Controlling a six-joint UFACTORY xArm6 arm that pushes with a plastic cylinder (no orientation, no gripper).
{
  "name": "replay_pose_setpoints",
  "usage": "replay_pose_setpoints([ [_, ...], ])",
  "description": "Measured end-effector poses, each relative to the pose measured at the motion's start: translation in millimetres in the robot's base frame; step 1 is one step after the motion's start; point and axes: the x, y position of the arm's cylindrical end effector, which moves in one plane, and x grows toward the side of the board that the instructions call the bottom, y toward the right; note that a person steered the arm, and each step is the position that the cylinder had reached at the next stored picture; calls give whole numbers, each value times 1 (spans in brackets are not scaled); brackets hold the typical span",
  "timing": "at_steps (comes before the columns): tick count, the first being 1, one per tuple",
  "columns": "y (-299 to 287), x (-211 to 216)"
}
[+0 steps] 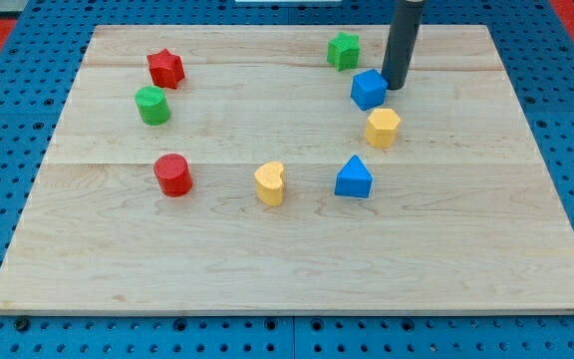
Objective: Move the arm to the top center of the board
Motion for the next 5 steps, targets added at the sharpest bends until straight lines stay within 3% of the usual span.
replay_pose_setpoints([
  [3, 190, -43],
  [5, 177, -64],
])
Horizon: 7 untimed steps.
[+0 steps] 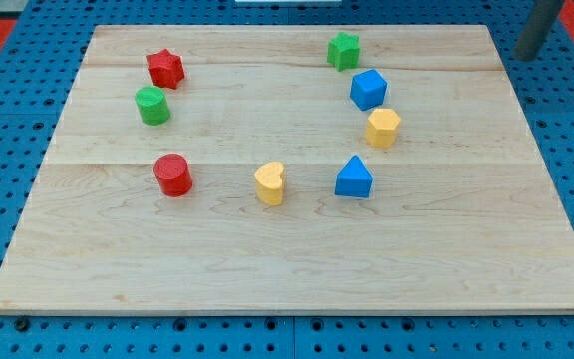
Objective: Move the arm to the top center of the board
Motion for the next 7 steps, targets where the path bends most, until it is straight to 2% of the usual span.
replay_pose_setpoints([
  [2, -125, -57],
  [3, -142, -56],
  [5, -235, -56],
  [7, -286, -56],
])
